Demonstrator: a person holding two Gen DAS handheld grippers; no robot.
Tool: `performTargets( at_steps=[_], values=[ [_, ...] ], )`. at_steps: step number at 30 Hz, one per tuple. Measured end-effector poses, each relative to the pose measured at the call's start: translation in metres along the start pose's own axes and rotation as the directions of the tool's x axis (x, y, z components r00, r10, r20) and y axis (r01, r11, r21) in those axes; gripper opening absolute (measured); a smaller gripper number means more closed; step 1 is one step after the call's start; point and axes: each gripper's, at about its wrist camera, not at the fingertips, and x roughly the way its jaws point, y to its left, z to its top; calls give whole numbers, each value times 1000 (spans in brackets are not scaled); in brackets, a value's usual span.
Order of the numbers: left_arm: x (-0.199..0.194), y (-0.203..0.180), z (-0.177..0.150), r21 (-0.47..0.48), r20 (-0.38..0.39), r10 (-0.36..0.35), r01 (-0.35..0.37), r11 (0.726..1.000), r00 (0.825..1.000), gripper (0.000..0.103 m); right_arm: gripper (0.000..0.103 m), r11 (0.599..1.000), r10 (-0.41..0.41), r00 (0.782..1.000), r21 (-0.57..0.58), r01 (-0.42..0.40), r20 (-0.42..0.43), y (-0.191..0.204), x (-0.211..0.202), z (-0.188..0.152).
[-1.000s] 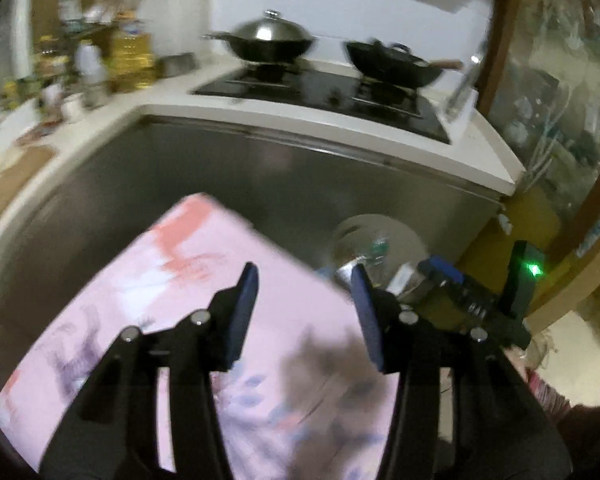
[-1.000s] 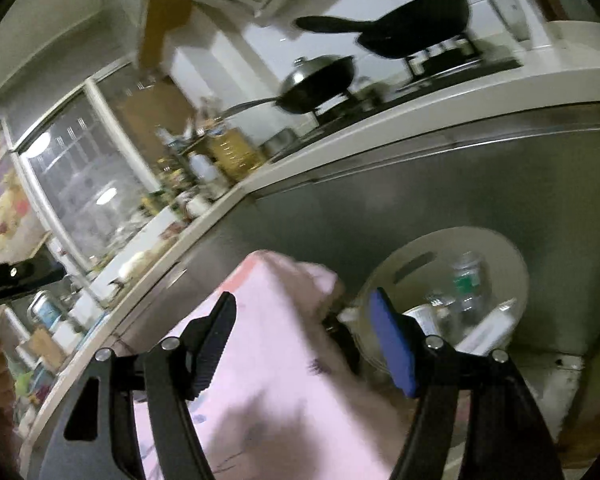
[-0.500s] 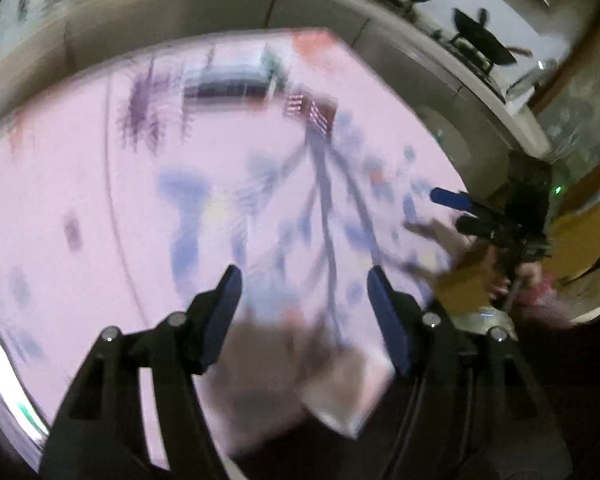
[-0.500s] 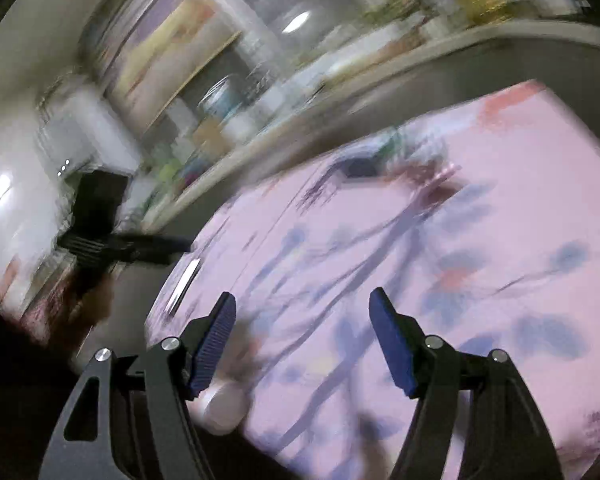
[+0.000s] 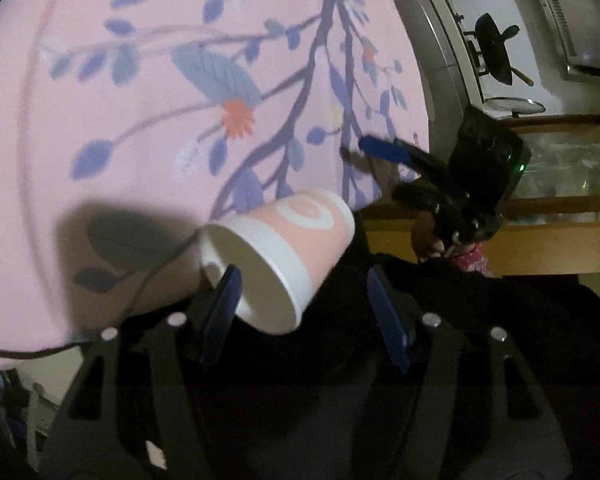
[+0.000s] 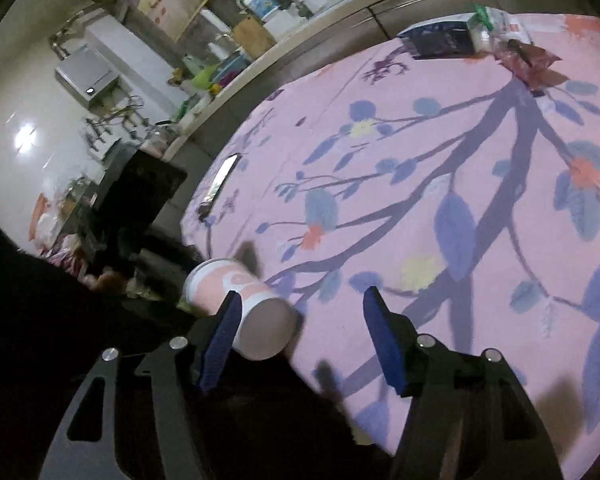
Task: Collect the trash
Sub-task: 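Grasp the red foil wrapper with the right tool while the left tool holds the cup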
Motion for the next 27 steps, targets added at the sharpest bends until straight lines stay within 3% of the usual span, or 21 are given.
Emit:
performTargets(
  at_steps=[1,2,3,5,7,9,11,15,17,21,24,25,27],
  values=[
    [3,4,1,-13,-9,-17,16,1000,1000,60,61,1000,-18,1000,9,17,10,-3,-2,5],
    [8,6,2,-24,-16,-37,37,999,999,46,61,999,-43,999,22,42,28,-11,-8,6],
    [11,7,2,-32,-21,-52,51,998,998,40,61,995,-92,994,38,90,59,-17,-15,14],
    [15,9,4,-43,-20,-68,67,997,997,27,61,976,-216,968,68,209,125,-30,-27,32],
    [14,7,7,-39,2,-99,99,994,995,20,61,949,-311,932,111,295,185,-43,-39,45],
    [8,1,13,-10,29,-85,86,996,996,17,62,909,-413,879,161,384,237,-58,-48,65],
    [1,-1,21,1,64,-88,88,996,994,12,66,885,-464,845,163,435,264,-70,-50,86],
    [-8,1,40,-3,113,-85,86,996,990,11,67,848,-529,806,143,509,265,-98,-40,123],
    [-12,-2,52,13,139,-78,77,997,987,8,67,853,-521,814,185,488,256,-116,-35,137],
    [-15,-7,75,48,187,-95,87,995,978,8,64,875,-456,859,295,384,233,-152,-26,156],
    [-9,-13,97,75,208,-89,75,994,974,8,31,877,-378,904,390,281,198,-174,-17,152],
    [-7,-14,102,78,209,-86,71,994,974,8,16,876,-358,913,408,257,193,-176,-16,149],
    [-2,-16,114,84,208,-92,76,994,974,8,8,874,-339,919,429,228,202,-177,-14,140]
  ],
)
